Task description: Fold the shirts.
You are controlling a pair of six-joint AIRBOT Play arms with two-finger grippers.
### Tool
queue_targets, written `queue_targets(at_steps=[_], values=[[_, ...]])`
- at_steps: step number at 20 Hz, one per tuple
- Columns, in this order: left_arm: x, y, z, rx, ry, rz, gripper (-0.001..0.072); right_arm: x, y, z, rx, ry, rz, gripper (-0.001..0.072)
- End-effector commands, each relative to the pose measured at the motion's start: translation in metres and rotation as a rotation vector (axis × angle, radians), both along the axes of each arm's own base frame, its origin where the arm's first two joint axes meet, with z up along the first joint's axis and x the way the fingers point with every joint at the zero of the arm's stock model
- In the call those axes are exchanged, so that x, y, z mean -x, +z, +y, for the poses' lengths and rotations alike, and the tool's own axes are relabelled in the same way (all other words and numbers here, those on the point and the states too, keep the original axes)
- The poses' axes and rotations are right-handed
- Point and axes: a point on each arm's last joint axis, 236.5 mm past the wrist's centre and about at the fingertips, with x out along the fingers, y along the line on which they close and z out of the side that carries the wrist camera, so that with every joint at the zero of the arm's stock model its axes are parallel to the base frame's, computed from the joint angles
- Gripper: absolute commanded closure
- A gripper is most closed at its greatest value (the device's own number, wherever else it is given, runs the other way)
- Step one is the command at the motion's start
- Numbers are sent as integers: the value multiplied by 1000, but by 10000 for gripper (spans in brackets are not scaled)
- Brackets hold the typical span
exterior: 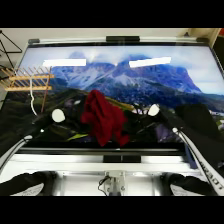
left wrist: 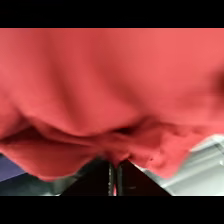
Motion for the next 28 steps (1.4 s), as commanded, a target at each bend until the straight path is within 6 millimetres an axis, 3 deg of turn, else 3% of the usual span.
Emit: queue_targets(at_steps=[1,2,3,5,6,8,9,11,13,14,16,18,20,22,23,25,28], values=[[-43,79,54,-230,-135,-262,675,-16,42,-29,81,134,-108,638],[-61,122,80,-314,-122,-362,675,-36,72,-46,128,149,-210,638],[-77,178,108,-382,-74,-488,675,-57,107,-66,182,151,-334,638],[-89,308,150,-399,94,-775,674,-99,203,-115,333,100,-654,638],[-80,377,168,-348,211,-925,674,-111,263,-142,414,39,-834,638],[-41,490,198,-241,406,-1182,674,-104,377,-177,497,-88,-1158,638],[-17,530,207,-195,466,-1284,674,-87,427,-185,495,-146,-1303,638],[29,584,215,-117,512,-1446,674,-47,495,-191,439,-238,-1508,638],[66,619,220,-61,537,-1580,674,-11,529,-198,392,-316,-1617,638],[80,630,223,-46,547,-1629,674,2,538,-201,388,-331,-1646,638],[89,629,230,-67,563,-1631,674,19,542,-211,408,-355,-1660,638],[82,609,236,-121,569,-1553,674,22,528,-221,449,-366,-1597,638],[72,592,236,-176,540,-1494,673,21,500,-223,479,-340,-1479,638],[56,575,234,-221,507,-1447,673,15,457,-223,511,-295,-1292,638],[42,554,233,-248,491,-1382,674,12,425,-222,529,-271,-1157,638],[15,490,228,-317,442,-1187,674,5,348,-209,536,-179,-869,638],[-34,355,218,-411,360,-855,672,-20,231,-163,415,-97,-590,638]])
